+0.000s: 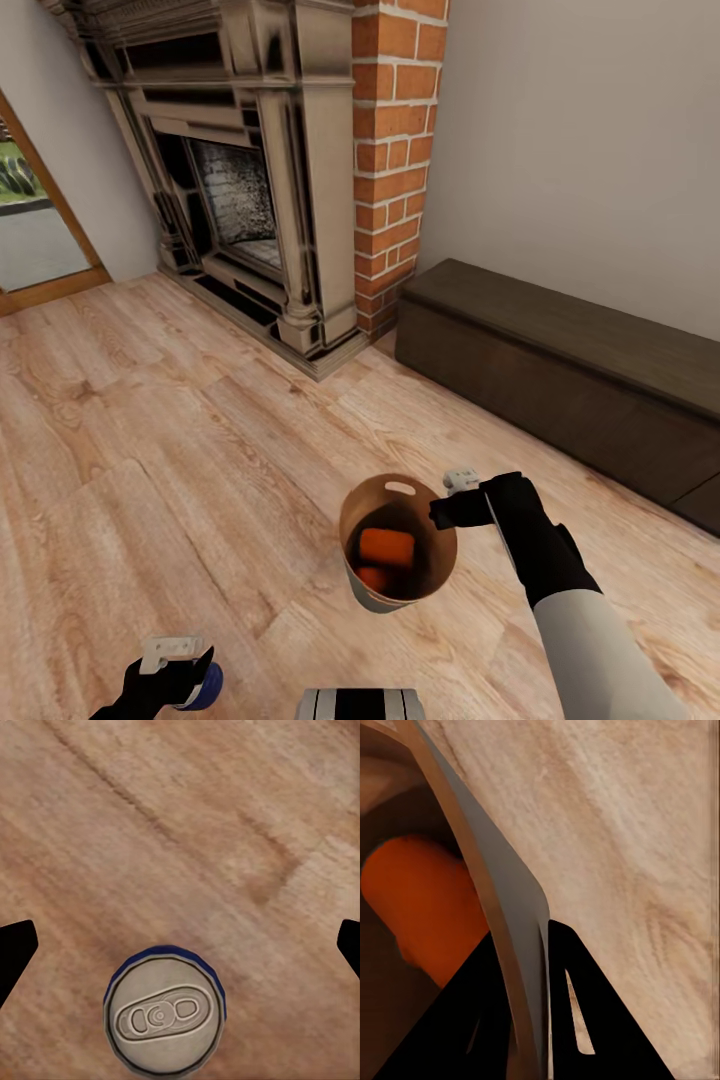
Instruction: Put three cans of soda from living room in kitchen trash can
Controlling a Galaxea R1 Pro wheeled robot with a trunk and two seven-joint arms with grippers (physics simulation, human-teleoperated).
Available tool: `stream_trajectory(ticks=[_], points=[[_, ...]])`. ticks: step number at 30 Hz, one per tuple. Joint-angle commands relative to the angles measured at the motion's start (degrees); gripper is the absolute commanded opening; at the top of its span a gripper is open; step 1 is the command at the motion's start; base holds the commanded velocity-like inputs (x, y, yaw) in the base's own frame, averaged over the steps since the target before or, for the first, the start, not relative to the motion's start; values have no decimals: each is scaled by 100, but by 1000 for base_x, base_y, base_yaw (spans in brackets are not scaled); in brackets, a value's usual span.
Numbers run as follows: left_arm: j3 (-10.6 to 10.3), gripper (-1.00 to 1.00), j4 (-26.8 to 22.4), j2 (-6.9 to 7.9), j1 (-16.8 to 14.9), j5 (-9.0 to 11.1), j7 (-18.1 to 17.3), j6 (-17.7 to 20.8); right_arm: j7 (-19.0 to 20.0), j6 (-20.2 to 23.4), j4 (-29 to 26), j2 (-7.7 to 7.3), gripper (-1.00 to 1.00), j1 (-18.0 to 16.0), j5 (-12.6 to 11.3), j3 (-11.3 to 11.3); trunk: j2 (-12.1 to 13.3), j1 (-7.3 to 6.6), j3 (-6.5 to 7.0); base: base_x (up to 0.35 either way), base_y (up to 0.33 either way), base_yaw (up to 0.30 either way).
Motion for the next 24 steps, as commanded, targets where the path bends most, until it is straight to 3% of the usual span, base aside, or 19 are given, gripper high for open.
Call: stream_trajectory(ticks=[1,8,14,24], points=[[-1,100,-1,0,0,1,0,-5,62,35,-5,-118,-100,1,-132,0,0,0,0,0,0,0],[-2,100,-3,1,0,10,3,-9,690,28,-291,-343,-100,92,-109,6,0,0,0,0,0,0],[-2,100,-5,7,0,11,-8,-9,784,71,-706,-358,-100,321,-98,28,0,0,0,0,0,0],[-2,100,-22,9,7,11,-18,-16,802,90,-827,-353,-100,385,-90,49,0,0,0,0,0,0]])
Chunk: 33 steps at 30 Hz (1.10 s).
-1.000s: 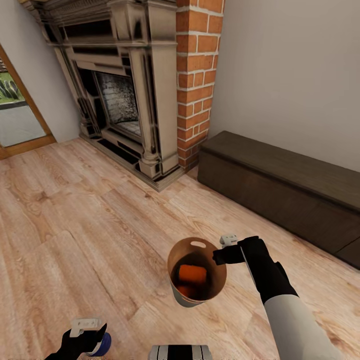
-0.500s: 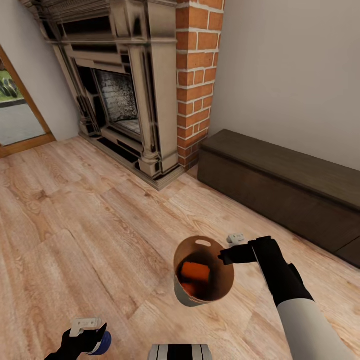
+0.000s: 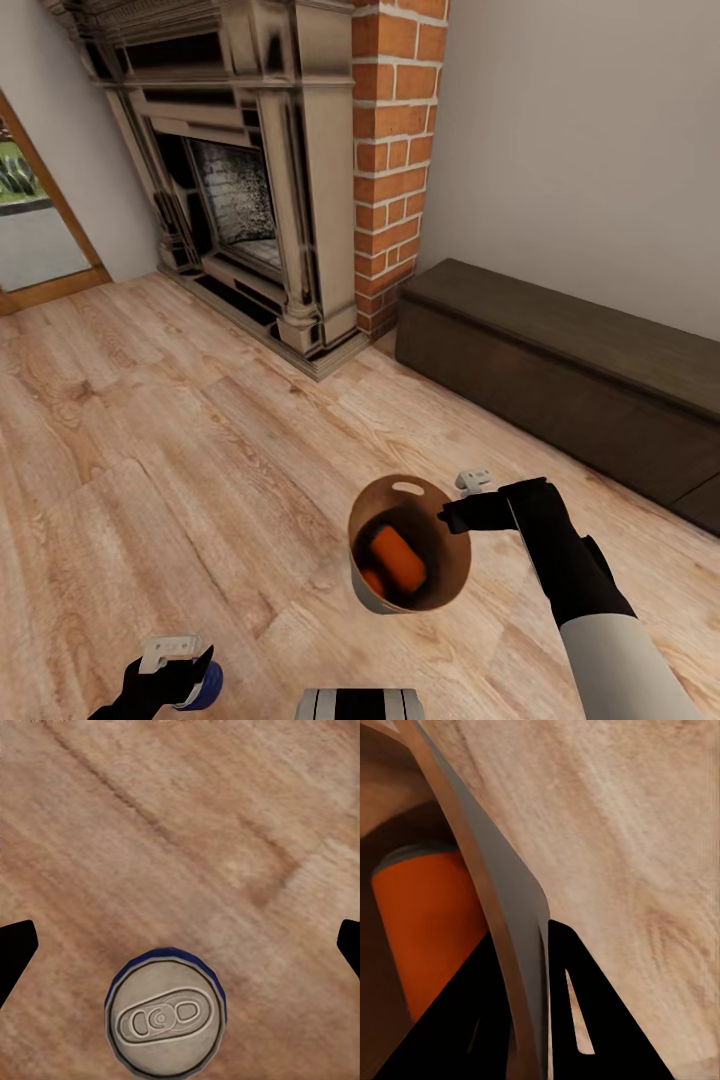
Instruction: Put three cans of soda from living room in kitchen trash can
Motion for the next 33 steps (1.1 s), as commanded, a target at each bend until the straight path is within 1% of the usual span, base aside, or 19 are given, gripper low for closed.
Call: stream_trajectory(ticks=[1,7,13,24,30,33], points=[[0,100,-18,0,1,0,-6,-1,28,51,-4,1,-100,0,-111,0,0,0,0,-27,0,0],[0,100,-16,0,1,3,-10,6,29,51,-8,-4,-100,2,-104,1,0,0,0,-159,0,0],[3,100,-8,0,2,8,-1,-1,29,51,-9,-3,-100,3,-102,1,0,0,0,-40,0,0],[8,100,7,0,-7,11,30,7,29,51,-9,1,-100,9,-102,1,-15,28,-243,-3,0,0],[6,100,-25,0,1,9,-15,3,27,51,-10,1,-100,11,-102,1,-15,28,-243,5,2,0],[4,100,-29,0,1,9,-26,5,28,51,-15,1,-100,11,-102,1,-15,28,-243,131,61,0]])
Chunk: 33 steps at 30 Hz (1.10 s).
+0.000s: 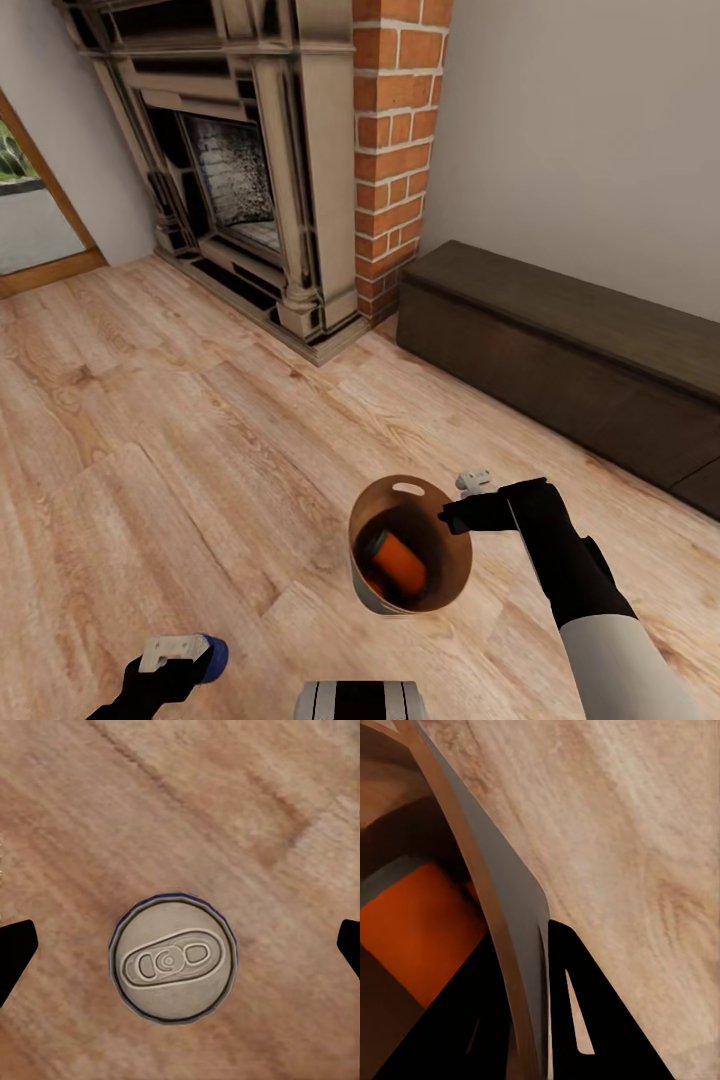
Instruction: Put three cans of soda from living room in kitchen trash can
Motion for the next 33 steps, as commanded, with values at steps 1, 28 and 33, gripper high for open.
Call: stream_trajectory(ticks=[1,28,33], points=[[-1,100,-2,0,0,0,-3,0,34,71,-2,1,-100,-1,-153,1,0,0,0,183,82,0],[5,100,33,-1,-3,-8,35,-7,35,64,-103,-10,-100,3,-153,-25,-20,38,-332,18,7,0],[5,100,27,-2,-1,-8,20,-40,35,63,-122,-6,-100,15,-155,-26,-20,38,-332,25,0,0]])
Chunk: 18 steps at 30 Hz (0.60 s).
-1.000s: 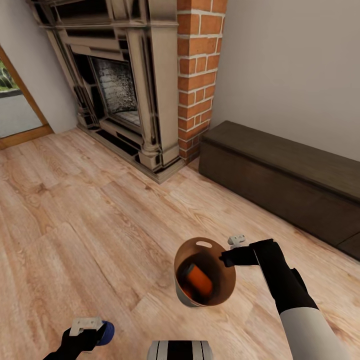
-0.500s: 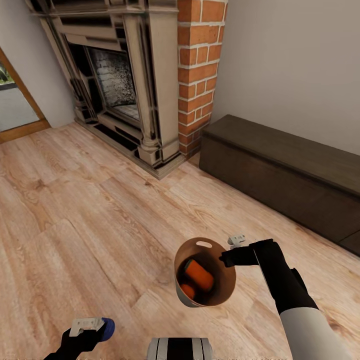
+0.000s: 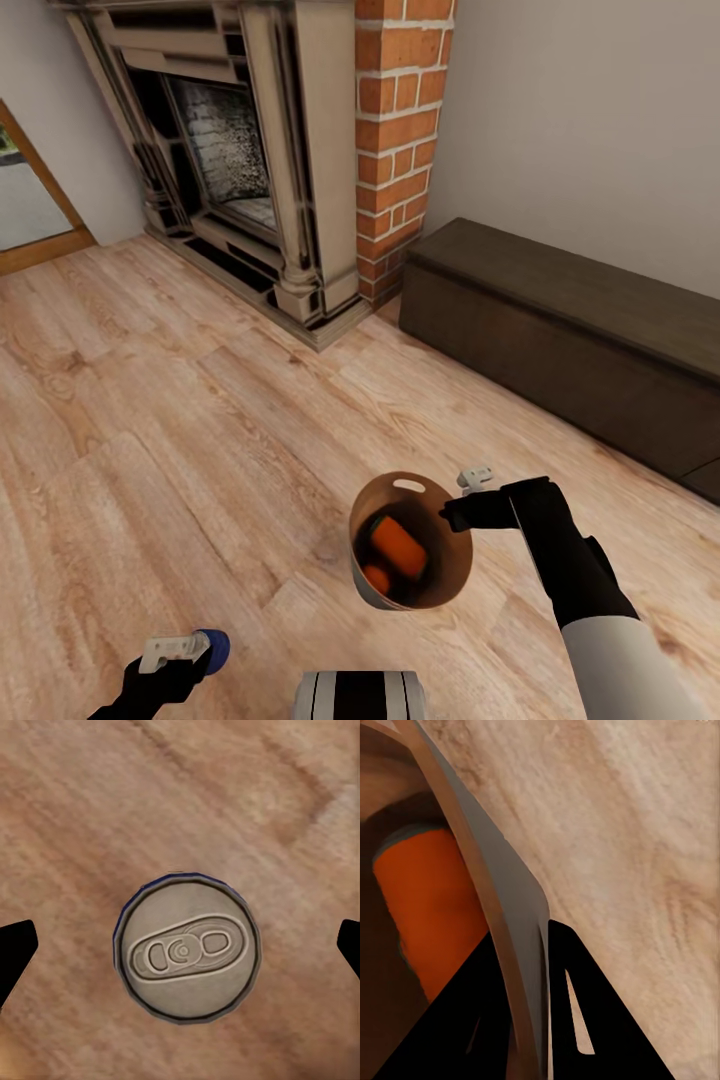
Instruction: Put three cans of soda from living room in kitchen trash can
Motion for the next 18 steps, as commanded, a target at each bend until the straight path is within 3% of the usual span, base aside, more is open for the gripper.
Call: stream_trajectory(ticks=[1,12,18], points=[[-2,100,1,-1,0,0,1,-7,30,56,-4,1,-100,3,-132,0,0,0,1,142,0,0],[-7,100,-4,2,1,-1,-24,-38,30,71,-52,7,-100,26,-129,22,0,0,1,80,0,0],[-5,100,5,1,1,-1,-21,-31,30,73,-53,8,-100,40,-130,26,-8,15,-132,3,0,0]])
